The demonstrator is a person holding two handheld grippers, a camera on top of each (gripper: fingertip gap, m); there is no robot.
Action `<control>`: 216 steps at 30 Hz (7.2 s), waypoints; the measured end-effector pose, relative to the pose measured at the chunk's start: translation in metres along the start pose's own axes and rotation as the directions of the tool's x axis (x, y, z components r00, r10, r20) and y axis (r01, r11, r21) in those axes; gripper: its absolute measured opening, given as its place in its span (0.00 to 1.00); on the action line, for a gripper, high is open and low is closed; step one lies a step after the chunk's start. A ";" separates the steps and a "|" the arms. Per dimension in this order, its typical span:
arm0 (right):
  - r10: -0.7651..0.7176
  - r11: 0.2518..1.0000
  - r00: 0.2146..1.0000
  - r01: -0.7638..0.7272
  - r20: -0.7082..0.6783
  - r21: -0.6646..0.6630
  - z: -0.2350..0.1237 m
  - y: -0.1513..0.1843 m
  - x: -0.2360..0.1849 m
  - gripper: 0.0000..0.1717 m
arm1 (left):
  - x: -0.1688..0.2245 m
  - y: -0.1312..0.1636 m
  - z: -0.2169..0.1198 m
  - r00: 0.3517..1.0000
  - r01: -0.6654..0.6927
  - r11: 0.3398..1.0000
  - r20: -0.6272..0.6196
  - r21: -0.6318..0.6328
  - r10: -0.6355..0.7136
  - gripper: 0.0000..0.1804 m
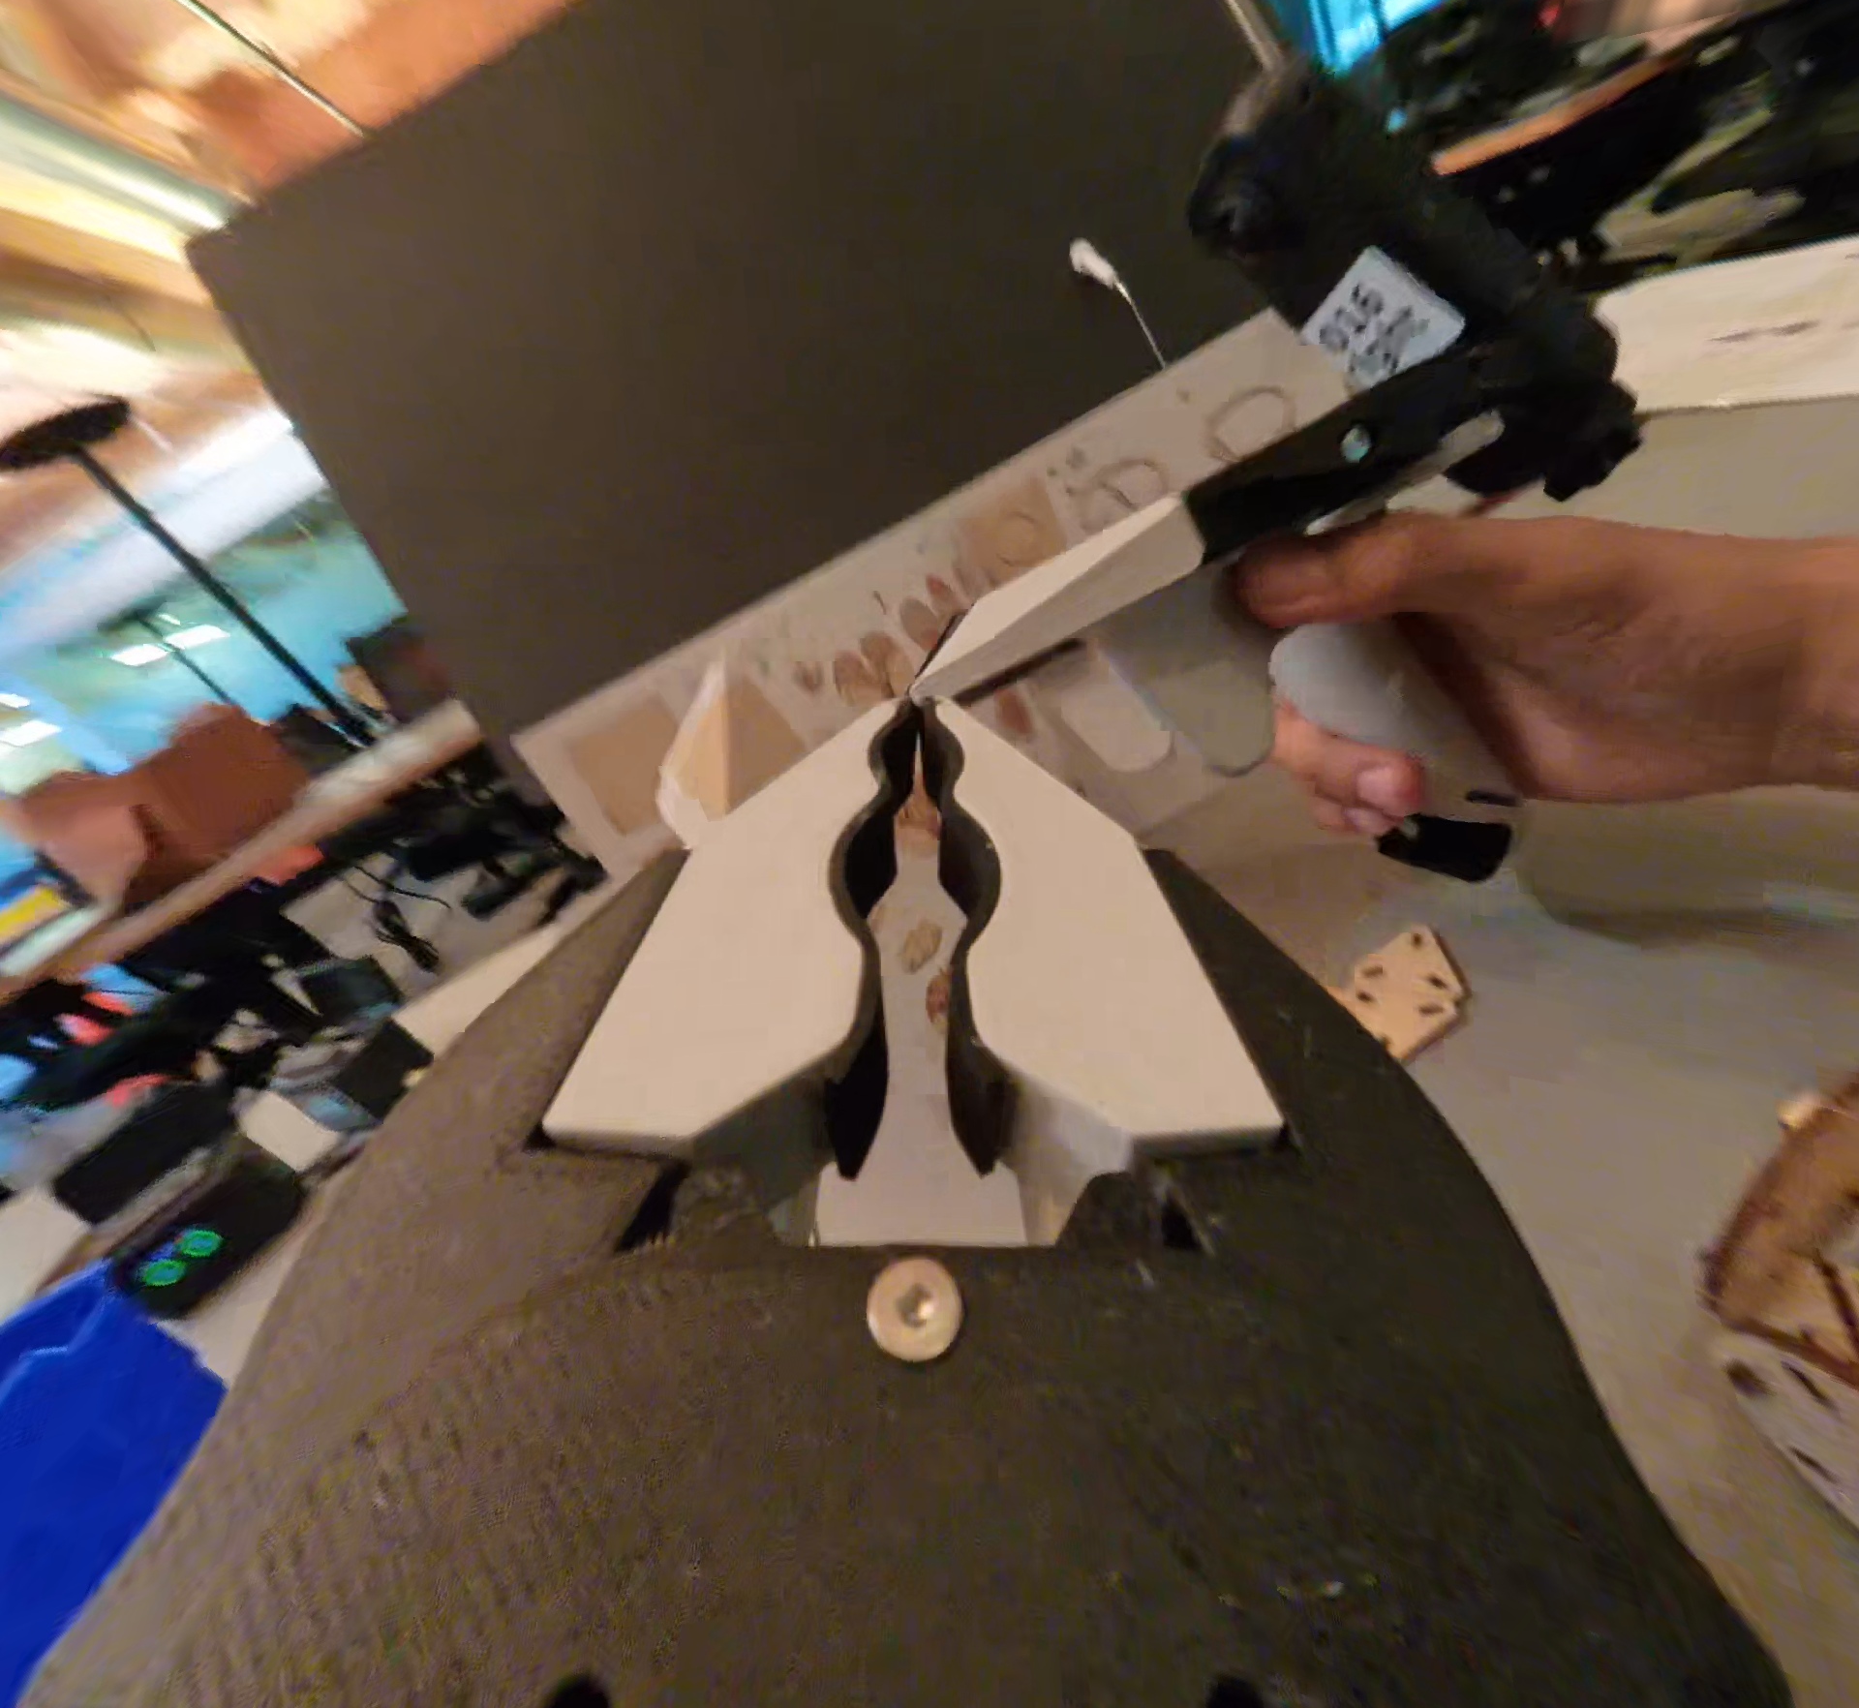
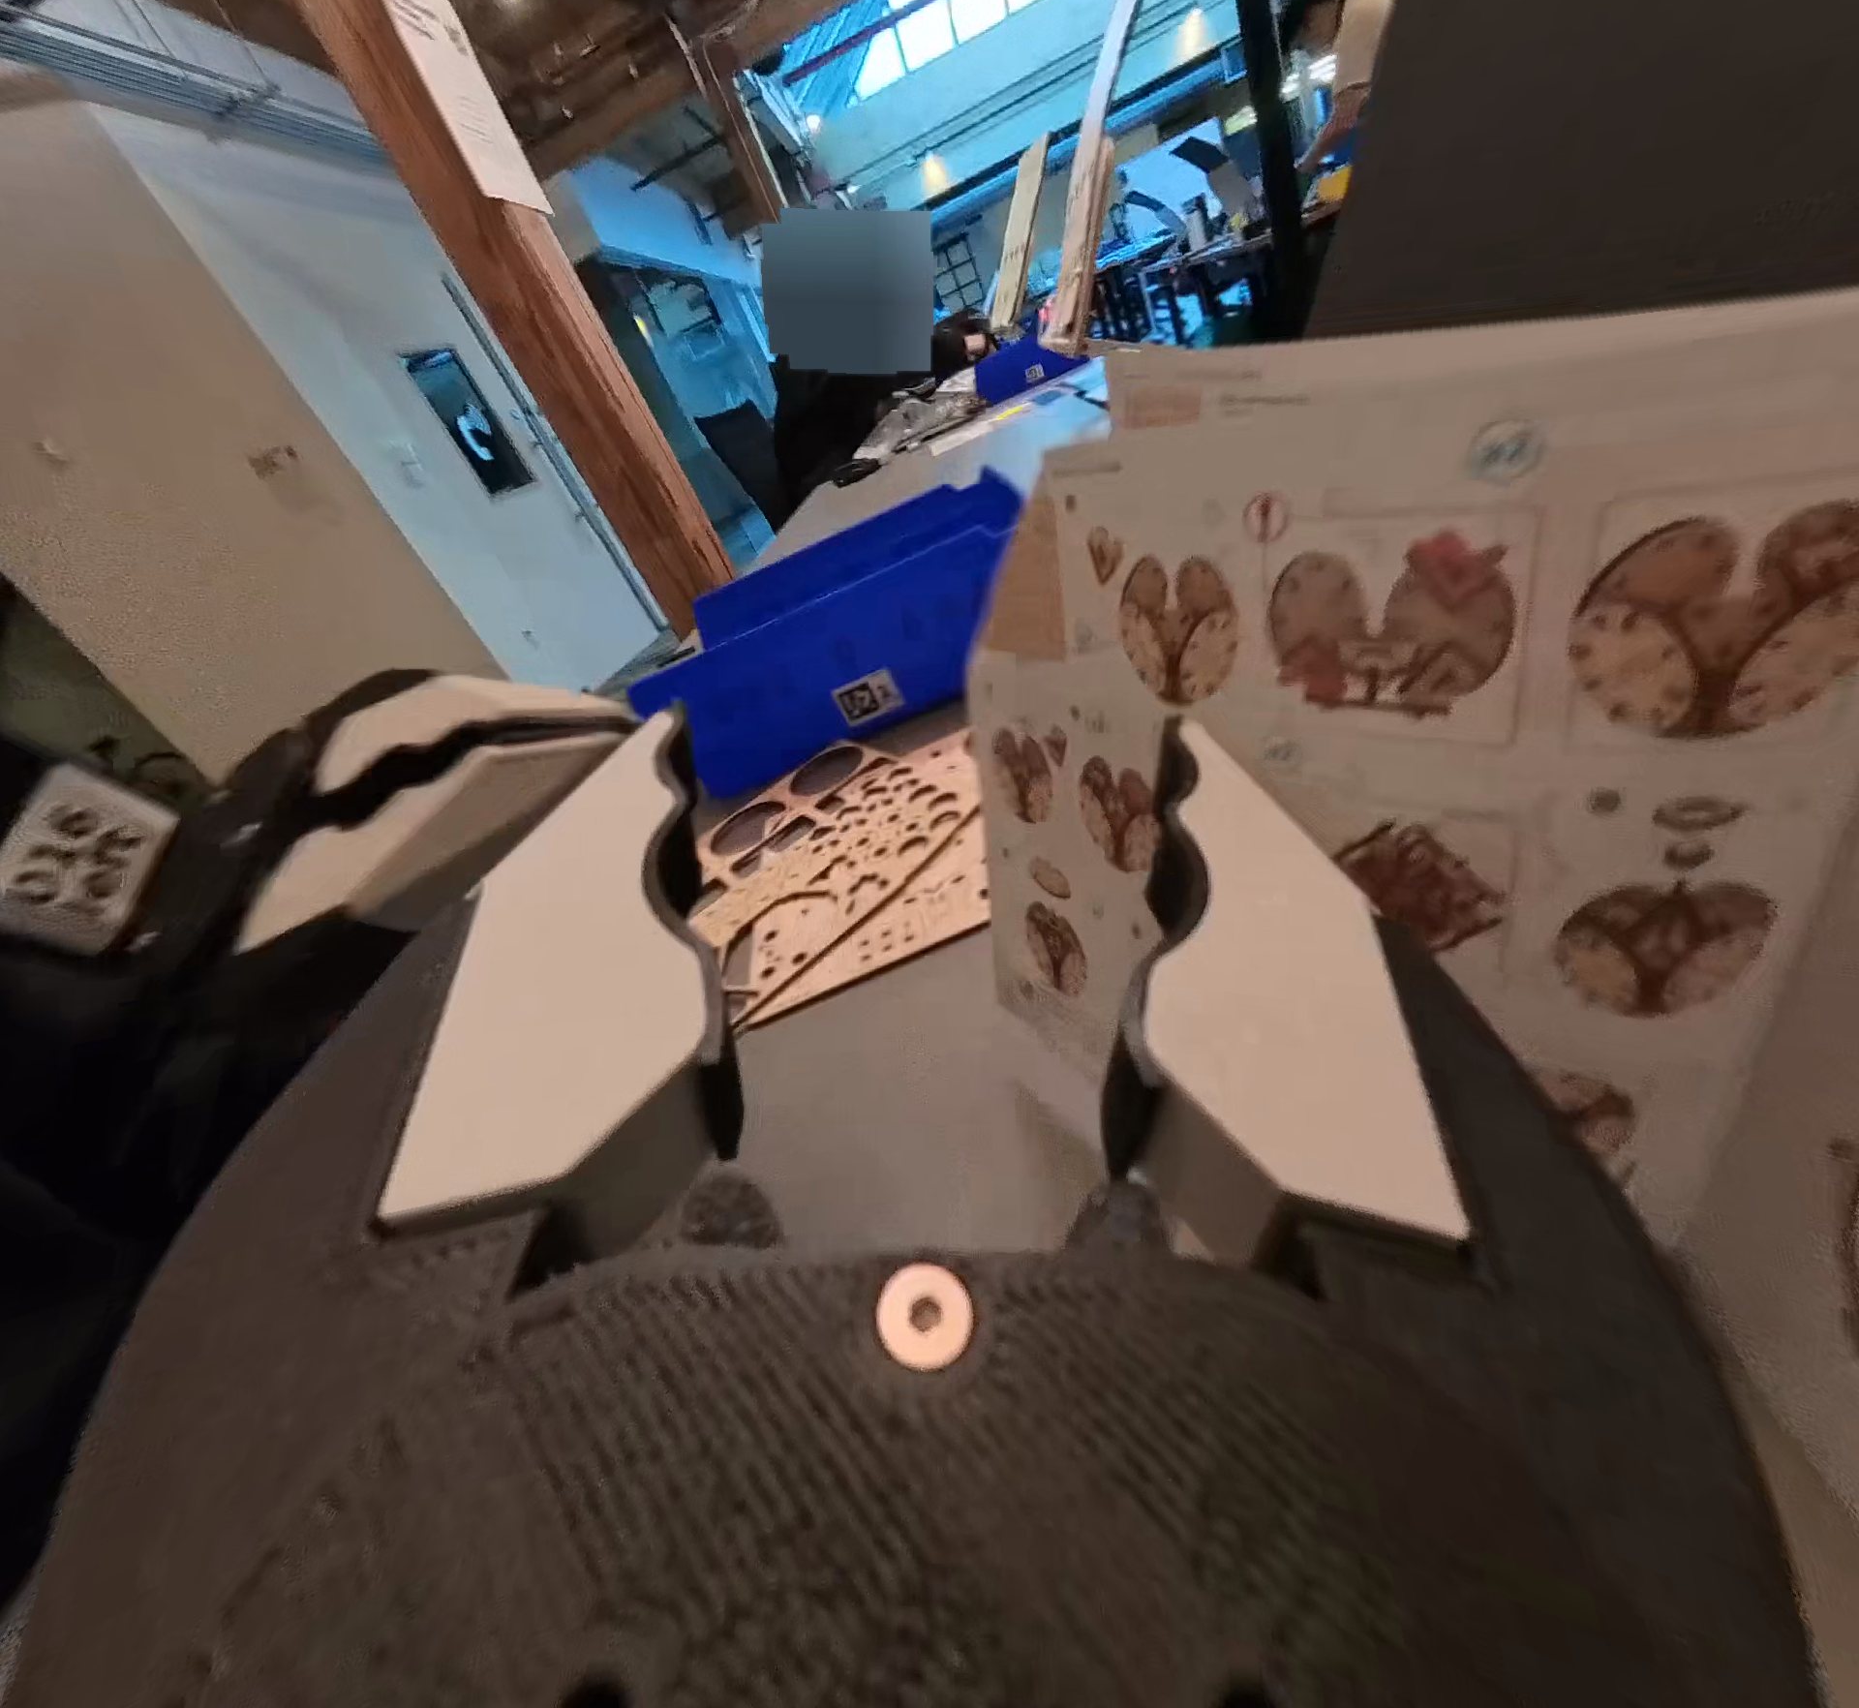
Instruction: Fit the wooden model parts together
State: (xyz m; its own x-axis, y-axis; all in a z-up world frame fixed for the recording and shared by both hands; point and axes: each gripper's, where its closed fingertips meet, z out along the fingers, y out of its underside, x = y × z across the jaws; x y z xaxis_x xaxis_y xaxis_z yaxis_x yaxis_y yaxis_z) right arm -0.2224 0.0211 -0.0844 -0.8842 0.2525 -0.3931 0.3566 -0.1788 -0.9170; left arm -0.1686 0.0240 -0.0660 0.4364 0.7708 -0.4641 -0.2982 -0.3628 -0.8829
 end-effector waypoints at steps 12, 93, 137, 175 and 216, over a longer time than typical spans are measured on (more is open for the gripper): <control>-0.098 0.994 0.888 0.106 -0.450 -0.006 -0.072 0.000 0.051 0.41 | 0.006 0.081 0.080 0.985 0.086 0.907 -0.100 -0.413 -0.139 0.00; -0.646 0.696 0.689 0.354 -0.329 -0.624 -0.062 0.004 0.089 0.17 | -0.102 0.097 0.104 0.683 0.544 0.730 -0.287 -0.414 -0.672 0.38; -0.630 0.731 0.676 0.353 -0.382 -0.584 -0.038 0.011 0.095 0.15 | -0.086 0.013 0.092 0.778 0.429 0.871 -0.393 -0.238 -0.491 0.21; -0.641 0.726 0.656 0.350 -0.399 -0.592 -0.041 0.007 0.097 0.15 | -0.074 0.074 0.082 0.605 0.460 0.699 -0.382 -0.548 -0.698 0.20; -0.651 0.747 0.631 0.434 -0.421 -0.504 -0.035 -0.005 0.092 0.15 | -0.113 0.101 0.120 0.986 0.141 0.933 -0.038 -0.331 -0.162 0.00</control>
State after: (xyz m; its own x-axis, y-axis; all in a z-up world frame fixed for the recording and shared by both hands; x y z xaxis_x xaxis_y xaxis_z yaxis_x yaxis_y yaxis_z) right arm -0.2948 0.0788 -0.1179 -0.6632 0.6763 0.3206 0.0342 0.4554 -0.8896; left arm -0.3505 -0.0372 -0.0943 0.5112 0.7989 -0.3170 0.0637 -0.4031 -0.9130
